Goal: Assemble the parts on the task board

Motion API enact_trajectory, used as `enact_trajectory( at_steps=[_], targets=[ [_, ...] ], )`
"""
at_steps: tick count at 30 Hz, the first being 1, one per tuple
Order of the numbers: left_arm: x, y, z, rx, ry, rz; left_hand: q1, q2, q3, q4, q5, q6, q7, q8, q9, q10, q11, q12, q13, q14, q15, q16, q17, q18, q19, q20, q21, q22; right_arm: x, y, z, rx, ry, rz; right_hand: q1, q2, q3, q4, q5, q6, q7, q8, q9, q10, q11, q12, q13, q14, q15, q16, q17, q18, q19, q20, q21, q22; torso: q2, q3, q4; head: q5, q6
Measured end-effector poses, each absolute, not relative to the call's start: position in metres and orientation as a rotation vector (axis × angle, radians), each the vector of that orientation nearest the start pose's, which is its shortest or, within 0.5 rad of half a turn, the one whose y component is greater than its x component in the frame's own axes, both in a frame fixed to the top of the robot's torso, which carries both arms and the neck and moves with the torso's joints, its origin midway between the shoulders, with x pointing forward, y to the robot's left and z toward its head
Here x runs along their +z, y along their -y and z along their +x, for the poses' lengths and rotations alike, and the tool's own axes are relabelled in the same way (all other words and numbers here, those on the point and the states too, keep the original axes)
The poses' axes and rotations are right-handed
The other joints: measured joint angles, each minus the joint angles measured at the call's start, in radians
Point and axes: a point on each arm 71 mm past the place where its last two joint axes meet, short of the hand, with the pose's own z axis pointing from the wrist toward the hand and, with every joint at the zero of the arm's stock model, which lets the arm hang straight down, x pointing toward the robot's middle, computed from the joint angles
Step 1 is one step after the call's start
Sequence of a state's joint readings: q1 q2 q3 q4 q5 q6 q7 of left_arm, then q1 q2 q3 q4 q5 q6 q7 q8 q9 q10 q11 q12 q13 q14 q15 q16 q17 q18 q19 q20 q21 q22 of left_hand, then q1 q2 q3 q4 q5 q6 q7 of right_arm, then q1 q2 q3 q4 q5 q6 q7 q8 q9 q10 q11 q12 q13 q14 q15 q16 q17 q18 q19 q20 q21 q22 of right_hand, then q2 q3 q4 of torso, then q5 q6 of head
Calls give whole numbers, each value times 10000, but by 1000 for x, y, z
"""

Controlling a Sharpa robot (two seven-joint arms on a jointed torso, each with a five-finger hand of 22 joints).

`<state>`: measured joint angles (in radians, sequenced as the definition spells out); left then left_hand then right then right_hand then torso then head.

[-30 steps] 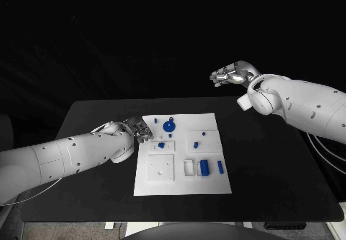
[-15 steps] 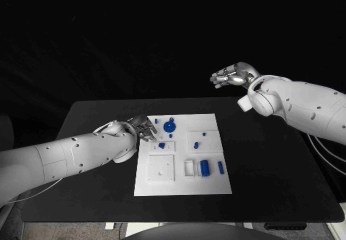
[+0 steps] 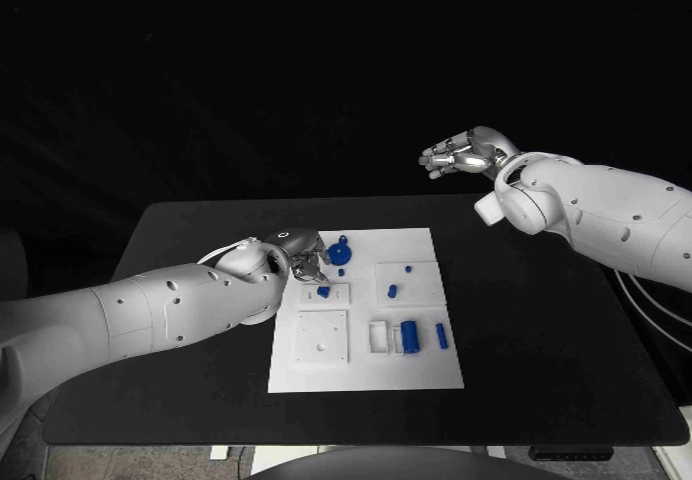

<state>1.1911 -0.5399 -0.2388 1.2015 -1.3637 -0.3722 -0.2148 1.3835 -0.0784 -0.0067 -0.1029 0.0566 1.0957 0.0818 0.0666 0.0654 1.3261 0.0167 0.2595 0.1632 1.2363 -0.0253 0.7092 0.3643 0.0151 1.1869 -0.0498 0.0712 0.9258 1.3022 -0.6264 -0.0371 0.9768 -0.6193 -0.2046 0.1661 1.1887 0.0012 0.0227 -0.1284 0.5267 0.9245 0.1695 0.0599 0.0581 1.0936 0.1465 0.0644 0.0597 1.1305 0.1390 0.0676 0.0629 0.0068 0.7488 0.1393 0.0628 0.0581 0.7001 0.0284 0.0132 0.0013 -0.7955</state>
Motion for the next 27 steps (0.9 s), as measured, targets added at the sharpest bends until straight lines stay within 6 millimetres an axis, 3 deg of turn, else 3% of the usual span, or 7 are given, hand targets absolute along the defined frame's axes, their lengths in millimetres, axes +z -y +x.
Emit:
enact_trajectory(
  at_steps=[6,13,16,22,27],
  targets=[
    [-275,-143,511,-4740,-18207,1782,0,0,-188,134,0,309,48,0,0,-53,20,136,106,0,1,134,7,0,50,-20,0,-266,-156,257,590,9779,-15904,5915,0,0,3,-88,0,0,0,0,5,0,0,0,0,0,0,0,0,0,0,0,0,0,1,-1,-2,-8,1],
    [-280,-140,511,-4505,-18411,2343,4,287,-257,119,0,782,-36,0,0,-53,20,224,140,-36,-34,265,38,0,85,-55,0,-307,-156,255,589,9818,-15929,5873,0,0,12,-97,0,0,0,0,9,0,0,0,1,0,0,0,0,0,0,0,0,0,3,-1,6,-27,-6],
    [-282,-139,510,-4428,-18561,2534,4,287,-311,64,0,759,-13,0,0,-53,20,223,140,-36,-34,265,38,0,85,-55,0,-306,-156,255,589,9825,-15938,5854,0,0,12,-97,0,0,0,0,9,0,0,0,2,0,0,0,0,0,0,0,0,0,3,-1,12,-28,-18],
    [-287,-139,509,-4254,-18836,2775,4,287,-339,37,1,159,62,0,0,-30,-3,282,160,-36,-34,386,64,0,143,-41,0,-306,-156,254,589,9843,-15955,5820,0,0,12,-97,0,0,0,0,8,0,0,0,2,0,0,0,0,0,0,0,0,1,3,-2,10,-23,-29],
    [-292,-143,509,-4034,-19017,2896,5,287,-297,79,1,153,56,0,0,-15,-18,350,199,-37,-34,493,84,0,157,-55,0,-254,-156,253,588,9851,-15971,5787,0,0,12,-97,0,0,0,0,8,0,0,0,2,0,0,0,0,0,-1,1,0,1,2,-3,12,-21,-35]
  ],
)
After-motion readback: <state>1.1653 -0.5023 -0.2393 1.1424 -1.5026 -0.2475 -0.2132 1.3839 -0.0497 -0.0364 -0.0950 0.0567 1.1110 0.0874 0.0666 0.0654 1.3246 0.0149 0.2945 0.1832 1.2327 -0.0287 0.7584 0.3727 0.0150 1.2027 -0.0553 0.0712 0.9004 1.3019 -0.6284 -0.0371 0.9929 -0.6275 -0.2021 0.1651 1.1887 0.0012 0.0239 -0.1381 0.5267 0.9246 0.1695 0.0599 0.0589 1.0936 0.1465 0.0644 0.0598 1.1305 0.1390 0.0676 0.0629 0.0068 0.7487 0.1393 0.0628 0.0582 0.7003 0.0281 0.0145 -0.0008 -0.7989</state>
